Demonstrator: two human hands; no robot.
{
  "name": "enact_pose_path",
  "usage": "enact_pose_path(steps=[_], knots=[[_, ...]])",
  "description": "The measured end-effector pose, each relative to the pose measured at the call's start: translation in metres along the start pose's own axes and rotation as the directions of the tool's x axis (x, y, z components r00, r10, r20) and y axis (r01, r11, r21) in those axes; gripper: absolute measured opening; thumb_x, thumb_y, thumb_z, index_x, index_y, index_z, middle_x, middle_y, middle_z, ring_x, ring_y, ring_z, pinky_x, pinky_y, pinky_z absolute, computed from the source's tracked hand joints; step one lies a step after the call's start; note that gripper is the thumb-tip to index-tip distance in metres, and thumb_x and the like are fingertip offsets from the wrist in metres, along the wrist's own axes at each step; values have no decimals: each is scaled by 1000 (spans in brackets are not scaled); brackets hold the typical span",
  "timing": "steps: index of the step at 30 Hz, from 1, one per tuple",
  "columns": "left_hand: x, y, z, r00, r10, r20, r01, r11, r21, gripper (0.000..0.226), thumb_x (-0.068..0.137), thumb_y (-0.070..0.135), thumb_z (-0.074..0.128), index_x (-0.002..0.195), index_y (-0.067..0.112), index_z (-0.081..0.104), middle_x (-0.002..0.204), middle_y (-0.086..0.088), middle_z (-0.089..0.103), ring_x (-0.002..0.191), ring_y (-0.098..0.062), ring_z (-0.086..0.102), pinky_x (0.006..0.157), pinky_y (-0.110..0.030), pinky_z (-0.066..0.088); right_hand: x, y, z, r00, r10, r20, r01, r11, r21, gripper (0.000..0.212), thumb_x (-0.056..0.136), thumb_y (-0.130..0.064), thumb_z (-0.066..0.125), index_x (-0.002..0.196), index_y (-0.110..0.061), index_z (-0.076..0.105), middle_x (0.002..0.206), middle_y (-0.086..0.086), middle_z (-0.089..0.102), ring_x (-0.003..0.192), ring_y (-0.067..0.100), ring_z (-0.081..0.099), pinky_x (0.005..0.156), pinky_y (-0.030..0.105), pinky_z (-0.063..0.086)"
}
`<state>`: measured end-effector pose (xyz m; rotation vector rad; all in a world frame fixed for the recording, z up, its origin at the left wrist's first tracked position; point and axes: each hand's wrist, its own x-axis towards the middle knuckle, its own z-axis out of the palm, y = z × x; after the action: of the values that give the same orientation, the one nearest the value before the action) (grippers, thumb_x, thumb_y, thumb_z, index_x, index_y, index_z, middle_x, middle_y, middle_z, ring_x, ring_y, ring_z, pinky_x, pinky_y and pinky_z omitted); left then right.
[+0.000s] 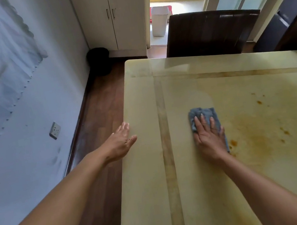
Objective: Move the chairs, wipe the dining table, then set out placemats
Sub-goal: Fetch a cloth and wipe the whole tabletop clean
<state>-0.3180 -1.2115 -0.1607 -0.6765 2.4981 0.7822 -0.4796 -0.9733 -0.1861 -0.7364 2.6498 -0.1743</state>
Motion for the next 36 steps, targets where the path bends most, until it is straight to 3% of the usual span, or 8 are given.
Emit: enact_pose_path(steps=[7,13,16,20,23,27,31,36], knots=[[-7,2,1,999,-7,-33,9,999,42,63,102,39,20,151,6,0,160,-9,-5,148,-20,-5,121,-39,5,-64,-117,53,894,-444,60,447,893,-55,56,101,-28,20,150,-31,-6,152,-14,-22,143,21,-25,114,44,-21],[-20,6,18,1000,-1,-27,4,991,132,62,102,39,20,151,8,-2,160,-8,-7,148,-19,-9,121,-38,2,-125,-129,71,796,-574,195,589,807,-31,54,101,-32,15,148,-34,-12,149,-16,-27,138,12,-33,111,40,-27],[-26,11,23,999,-2,-37,8,988,153,62,102,39,20,151,8,-3,160,-7,-8,148,-19,-9,120,-37,2,-107,-99,61,863,-484,144,497,864,-75,52,100,-35,11,149,-33,-9,148,-15,-27,141,16,-28,116,41,-19],[-38,10,32,1000,0,-10,1,984,179,61,102,39,18,151,10,-4,160,-5,-10,148,-18,-11,119,-36,0,-99,-17,42,978,-204,47,206,977,-61,53,101,-39,12,149,-35,-10,151,-15,-27,142,13,-27,115,36,-18],[-45,8,40,1000,10,3,-11,982,190,61,102,39,18,151,10,-5,160,-5,-11,148,-17,-12,119,-37,-1,-113,25,35,999,-50,13,51,996,-67,64,88,-52,-2,149,-34,-9,150,-15,-28,141,10,-25,115,38,-16],[-52,9,44,1000,18,8,-20,984,176,60,102,38,18,151,11,-4,160,-4,-10,148,-17,-11,119,-37,0,-112,8,35,999,32,16,-33,999,15,55,101,-36,16,151,-28,-7,157,-9,-21,143,15,-25,115,43,-18],[-67,13,54,999,32,9,-33,983,182,59,103,37,19,152,11,-3,160,-5,-9,148,-18,-9,119,-38,0,-149,-59,64,965,-247,91,251,968,-30,66,85,-39,-9,150,-29,-8,156,-10,-21,135,14,-34,112,42,-23],[-86,23,66,999,31,9,-32,980,196,59,103,36,20,152,11,-1,160,-5,-8,148,-19,-8,119,-39,1,-235,-110,103,801,-563,204,568,822,39,57,99,-28,16,148,-32,-13,150,-15,-28,137,15,-36,107,40,-30]])
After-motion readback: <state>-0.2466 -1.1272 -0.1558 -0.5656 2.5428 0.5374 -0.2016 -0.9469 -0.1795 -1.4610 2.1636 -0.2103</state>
